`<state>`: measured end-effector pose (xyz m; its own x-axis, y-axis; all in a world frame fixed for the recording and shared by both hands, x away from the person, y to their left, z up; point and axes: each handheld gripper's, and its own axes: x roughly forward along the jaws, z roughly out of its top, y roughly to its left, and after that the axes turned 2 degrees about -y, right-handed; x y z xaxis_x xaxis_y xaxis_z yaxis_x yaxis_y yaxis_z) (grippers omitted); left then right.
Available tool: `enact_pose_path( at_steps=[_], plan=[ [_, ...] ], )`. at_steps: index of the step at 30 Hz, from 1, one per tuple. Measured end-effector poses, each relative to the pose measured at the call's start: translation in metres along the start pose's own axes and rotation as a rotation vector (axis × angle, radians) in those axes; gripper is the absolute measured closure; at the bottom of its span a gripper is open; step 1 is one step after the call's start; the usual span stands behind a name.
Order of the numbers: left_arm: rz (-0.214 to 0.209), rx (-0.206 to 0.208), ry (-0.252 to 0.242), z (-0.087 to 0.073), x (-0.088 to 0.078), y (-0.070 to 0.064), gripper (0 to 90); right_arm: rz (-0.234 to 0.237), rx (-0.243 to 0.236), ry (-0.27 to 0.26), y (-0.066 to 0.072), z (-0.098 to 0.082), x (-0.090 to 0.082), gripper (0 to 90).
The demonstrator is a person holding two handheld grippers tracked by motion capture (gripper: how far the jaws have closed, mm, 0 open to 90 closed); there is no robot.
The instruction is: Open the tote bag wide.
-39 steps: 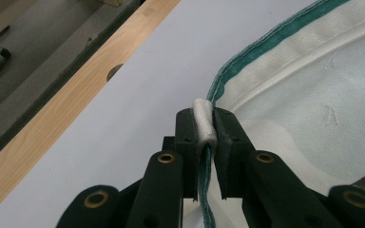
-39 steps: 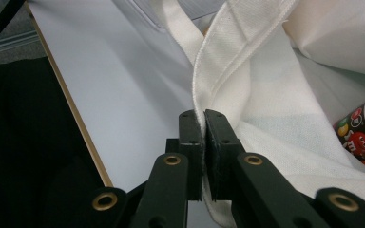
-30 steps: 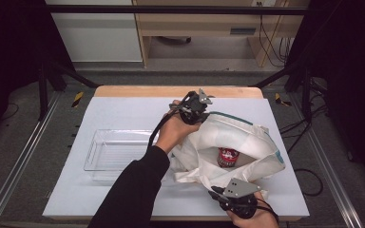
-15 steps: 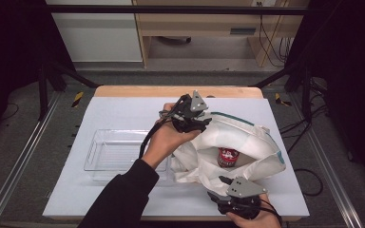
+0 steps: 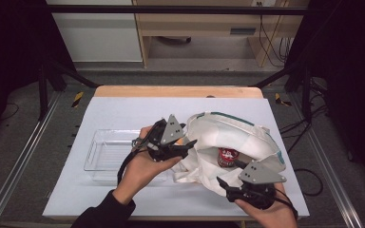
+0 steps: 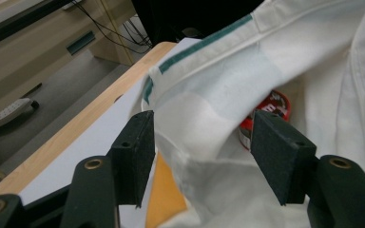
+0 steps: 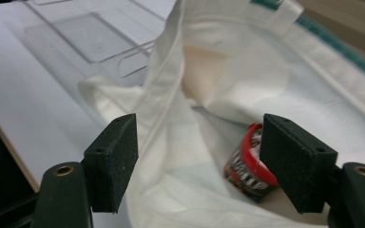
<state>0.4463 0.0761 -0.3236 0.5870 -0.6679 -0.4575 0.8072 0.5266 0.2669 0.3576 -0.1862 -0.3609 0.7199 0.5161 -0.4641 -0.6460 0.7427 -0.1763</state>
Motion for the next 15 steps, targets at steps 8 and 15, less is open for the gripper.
enact_pose_path(
  at_steps=[8,15],
  plan=[
    [-0.024,0.004,-0.008,-0.016,-0.008,-0.015,40.1,-0.032,-0.031,0.032,-0.025,0.030,-0.004,27.7],
    [-0.042,-0.012,-0.012,-0.029,-0.001,-0.024,39.6,-0.039,-0.035,0.075,-0.049,0.042,-0.001,26.6]
  ],
)
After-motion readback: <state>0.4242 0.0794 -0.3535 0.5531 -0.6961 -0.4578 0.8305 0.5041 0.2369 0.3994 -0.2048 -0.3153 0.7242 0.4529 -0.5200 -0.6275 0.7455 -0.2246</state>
